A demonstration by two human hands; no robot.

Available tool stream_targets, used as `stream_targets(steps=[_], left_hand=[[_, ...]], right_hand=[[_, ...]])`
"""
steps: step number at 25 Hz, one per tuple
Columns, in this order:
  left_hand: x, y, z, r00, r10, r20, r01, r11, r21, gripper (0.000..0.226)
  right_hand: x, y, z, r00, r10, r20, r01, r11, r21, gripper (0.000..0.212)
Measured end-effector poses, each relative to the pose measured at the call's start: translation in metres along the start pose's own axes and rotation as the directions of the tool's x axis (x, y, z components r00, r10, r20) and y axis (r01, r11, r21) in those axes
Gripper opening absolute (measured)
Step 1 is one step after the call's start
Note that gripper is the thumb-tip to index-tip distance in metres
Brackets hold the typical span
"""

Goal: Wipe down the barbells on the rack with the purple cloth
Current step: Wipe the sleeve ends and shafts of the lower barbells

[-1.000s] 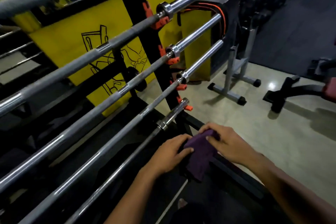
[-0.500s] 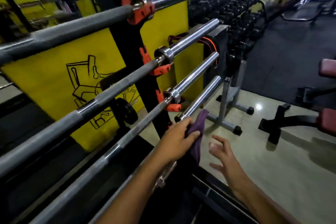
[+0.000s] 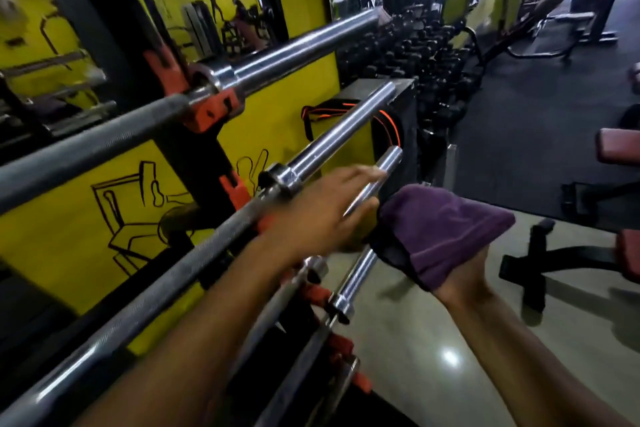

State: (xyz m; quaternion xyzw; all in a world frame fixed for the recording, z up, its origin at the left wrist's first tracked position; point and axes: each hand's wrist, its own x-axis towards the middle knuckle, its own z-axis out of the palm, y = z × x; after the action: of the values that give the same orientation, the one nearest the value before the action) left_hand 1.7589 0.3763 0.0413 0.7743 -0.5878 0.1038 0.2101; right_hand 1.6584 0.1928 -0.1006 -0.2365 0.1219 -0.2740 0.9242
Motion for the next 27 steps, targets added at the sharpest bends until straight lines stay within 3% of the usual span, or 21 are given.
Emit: stream_targets(steps=[4, 7, 9, 10, 11, 13, 14, 15, 16, 20, 22, 25, 26, 27], left_hand=[[0.065, -0.066, -0.038, 0.979, -0.157, 0.127, 0.135, 0.977, 0.166, 0.06], [0.084, -0.099, -0.032, 0.943, -0.248, 0.222, 0.216, 0.964, 0.158, 0.064], [0.084, -0.109, -0.024, 0.895, -0.304, 0.327, 0.25, 0.948, 0.197, 0.064], [0.083, -0.114, -0.021, 0.873, -0.321, 0.367, 0.253, 0.941, 0.223, 0.065], [0.082, -0.116, -0.021, 0.867, -0.32, 0.382, 0.249, 0.942, 0.224, 0.065], [0.08, -0.114, -0.023, 0.868, -0.319, 0.381, 0.27, 0.947, 0.176, 0.066], [0.08, -0.116, -0.023, 0.869, -0.312, 0.385, 0.271, 0.95, 0.158, 0.065], [0.08, -0.116, -0.024, 0.868, -0.304, 0.392, 0.266, 0.952, 0.15, 0.065], [0.08, -0.116, -0.023, 0.865, -0.305, 0.399, 0.267, 0.952, 0.148, 0.065], [0.08, -0.117, -0.023, 0.862, -0.31, 0.401, 0.286, 0.951, 0.119, 0.063], [0.082, -0.116, -0.024, 0.852, -0.324, 0.41, 0.317, 0.944, 0.088, 0.063], [0.082, -0.117, -0.024, 0.858, -0.319, 0.403, 0.318, 0.945, 0.072, 0.062], [0.082, -0.117, -0.024, 0.853, -0.319, 0.412, 0.319, 0.945, 0.072, 0.063], [0.081, -0.116, -0.025, 0.848, -0.322, 0.42, 0.322, 0.944, 0.073, 0.064]], right_hand=[[0.066, -0.022, 0.031, 0.992, -0.118, -0.046, 0.116, 0.992, -0.044, 0.069], [0.121, -0.034, 0.057, 0.992, -0.112, -0.05, 0.104, 0.986, -0.134, 0.079], [0.159, -0.041, 0.078, 0.99, -0.131, -0.057, 0.11, 0.952, -0.285, 0.073], [0.179, -0.043, 0.089, 0.976, -0.215, -0.03, 0.186, 0.899, -0.398, 0.069], [0.199, -0.046, 0.101, 0.931, -0.363, 0.046, 0.324, 0.76, -0.563, 0.064], [0.245, -0.042, 0.117, 0.773, -0.507, 0.381, 0.559, 0.26, -0.787, 0.06], [0.271, -0.034, 0.121, 0.714, -0.442, 0.543, 0.618, 0.034, -0.785, 0.06], [0.297, -0.027, 0.121, 0.685, -0.352, 0.637, 0.648, -0.105, -0.755, 0.058], [0.319, -0.024, 0.12, 0.668, -0.301, 0.681, 0.67, -0.156, -0.726, 0.057], [0.354, -0.035, 0.133, 0.67, -0.34, 0.66, 0.682, -0.07, -0.728, 0.055], [0.338, -0.024, 0.138, 0.649, -0.353, 0.674, 0.688, -0.106, -0.718, 0.053], [0.308, 0.002, 0.127, 0.439, -0.317, 0.841, 0.826, -0.226, -0.516, 0.04], [0.31, -0.004, 0.125, 0.392, -0.271, 0.879, 0.859, -0.233, -0.455, 0.04], [0.324, -0.014, 0.125, 0.402, -0.233, 0.886, 0.859, -0.238, -0.452, 0.042]])
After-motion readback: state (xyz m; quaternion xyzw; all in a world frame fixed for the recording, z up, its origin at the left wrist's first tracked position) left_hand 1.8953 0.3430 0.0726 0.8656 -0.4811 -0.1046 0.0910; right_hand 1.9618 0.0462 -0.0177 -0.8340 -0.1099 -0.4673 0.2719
